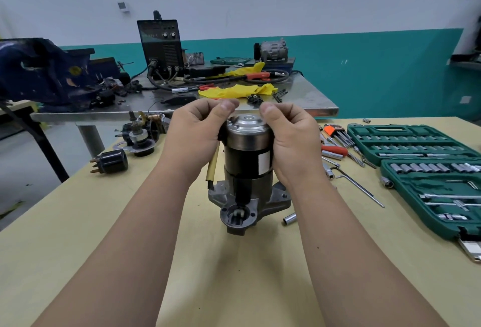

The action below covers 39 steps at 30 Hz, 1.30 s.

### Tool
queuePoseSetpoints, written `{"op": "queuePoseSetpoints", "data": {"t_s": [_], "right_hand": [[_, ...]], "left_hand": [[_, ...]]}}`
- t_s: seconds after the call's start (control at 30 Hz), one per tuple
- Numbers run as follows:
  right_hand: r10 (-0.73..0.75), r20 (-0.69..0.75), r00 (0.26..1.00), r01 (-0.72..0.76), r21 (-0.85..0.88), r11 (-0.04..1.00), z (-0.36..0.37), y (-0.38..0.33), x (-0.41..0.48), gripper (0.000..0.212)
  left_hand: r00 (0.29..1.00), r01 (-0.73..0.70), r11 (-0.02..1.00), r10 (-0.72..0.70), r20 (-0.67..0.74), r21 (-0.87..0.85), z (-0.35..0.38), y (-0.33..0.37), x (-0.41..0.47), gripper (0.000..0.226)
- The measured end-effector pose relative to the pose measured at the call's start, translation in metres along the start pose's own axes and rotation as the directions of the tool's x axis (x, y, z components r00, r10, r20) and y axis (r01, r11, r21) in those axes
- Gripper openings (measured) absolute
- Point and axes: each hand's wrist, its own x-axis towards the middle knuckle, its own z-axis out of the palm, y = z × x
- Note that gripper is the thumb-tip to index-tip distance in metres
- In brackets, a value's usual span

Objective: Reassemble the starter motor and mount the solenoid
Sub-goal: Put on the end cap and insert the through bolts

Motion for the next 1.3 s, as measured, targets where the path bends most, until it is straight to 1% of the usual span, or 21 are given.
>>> {"op": "queuePoseSetpoints", "data": {"t_s": [0.07,0.13,0.17,0.27,0.37,0.43,0.5,0.57,0.6,0.67,0.7,0.77,0.83,0.9,0.93,0.97,1.03,1.1,1.17,1.27,1.3], "right_hand": [[0.008,0.036,0.999,-0.009,0.035,0.999,-0.002,0.0,0.0,0.012],[0.015,0.079,0.997,-0.02,0.07,0.997,-0.003,-0.002,0.001,0.02],[0.0,0.086,0.996,-0.004,0.046,0.999,-0.003,-0.002,0.001,0.021],[-0.019,0.051,0.999,0.02,-0.011,1.0,0.0,0.001,0.0,0.012],[-0.032,0.031,0.999,0.033,-0.005,0.999,0.001,0.003,0.001,0.01],[-0.053,0.053,0.997,0.052,0.021,0.998,-0.001,0.002,0.001,0.018],[-0.077,0.055,0.996,0.076,0.016,0.997,-0.002,0.002,0.002,0.024],[-0.088,0.059,0.994,0.089,-0.014,0.996,-0.002,0.003,0.001,0.021],[-0.077,0.054,0.996,0.078,-0.017,0.997,-0.001,0.003,0.001,0.015],[-0.053,0.034,0.998,0.053,-0.011,0.999,-0.003,0.005,0.002,0.005],[-0.049,0.035,0.998,0.05,-0.005,0.999,-0.004,0.005,0.003,0.006],[-0.048,0.055,0.997,0.047,0.025,0.999,-0.006,0.005,0.004,0.015],[-0.069,0.052,0.996,0.068,0.005,0.998,-0.007,0.004,0.004,0.022],[-0.085,0.043,0.995,0.087,-0.044,0.995,-0.007,0.004,0.004,0.017],[-0.078,0.036,0.996,0.08,-0.046,0.996,-0.007,0.004,0.003,0.013],[-0.069,0.03,0.997,0.071,-0.035,0.997,-0.007,0.005,0.004,0.011],[-0.06,0.049,0.997,0.06,0.003,0.998,-0.009,0.006,0.004,0.012],[-0.057,0.079,0.995,0.054,0.033,0.998,-0.011,0.006,0.005,0.019],[-0.06,0.074,0.995,0.058,0.041,0.997,-0.013,0.005,0.005,0.023],[-0.026,0.018,1.0,0.025,0.058,0.998,-0.011,0.004,0.007,0.01],[-0.009,-0.009,1.0,0.01,0.079,0.997,-0.011,0.005,0.008,0.01]], "left_hand": [[0.999,-0.002,0.999,0.001,0.046,0.032,-0.001,0.0,-0.001,0.021],[1.0,-0.011,0.999,0.009,0.03,0.048,0.0,-0.001,-0.003,0.012],[1.0,-0.007,1.0,0.007,0.001,0.023,0.001,-0.002,-0.004,0.009],[0.998,0.003,0.999,-0.005,-0.057,-0.038,0.001,-0.002,-0.004,0.005],[1.0,-0.01,0.999,0.01,0.013,-0.049,-0.002,-0.002,-0.004,0.016],[0.998,-0.013,0.999,0.015,0.068,-0.029,-0.004,-0.002,-0.005,0.023],[0.998,0.0,0.999,0.002,0.055,-0.032,-0.002,-0.004,-0.005,0.019],[1.0,0.021,0.997,-0.022,-0.017,-0.08,0.0,-0.006,-0.004,0.008],[0.998,0.024,0.995,-0.029,-0.052,-0.094,0.001,-0.006,-0.004,0.009],[0.998,0.015,0.996,-0.021,-0.066,-0.084,0.002,-0.006,-0.002,0.006],[0.999,0.005,0.997,-0.008,-0.041,-0.073,0.001,-0.005,-0.001,0.006],[0.999,-0.002,0.998,0.005,0.037,-0.064,-0.002,-0.004,-0.002,0.02],[0.997,-0.003,0.999,0.006,0.081,-0.046,-0.002,-0.004,-0.002,0.027],[0.998,-0.001,0.999,0.004,0.065,-0.052,0.0,-0.006,-0.002,0.016],[0.999,0.008,0.998,-0.005,0.042,-0.067,0.001,-0.006,-0.002,0.009],[1.0,0.014,0.997,-0.013,0.017,-0.076,0.002,-0.006,-0.002,0.007],[1.0,0.0,0.997,0.0,0.002,-0.074,0.002,-0.006,0.0,0.009],[0.998,-0.034,0.998,0.037,0.045,-0.058,0.0,-0.004,0.001,0.013],[0.992,-0.066,0.997,0.069,0.103,-0.035,-0.003,-0.002,0.001,0.016],[0.986,-0.077,0.997,0.076,0.15,-0.003,-0.002,0.0,-0.001,0.023],[0.987,-0.08,0.997,0.077,0.143,0.01,-0.001,0.0,-0.001,0.022]]}}
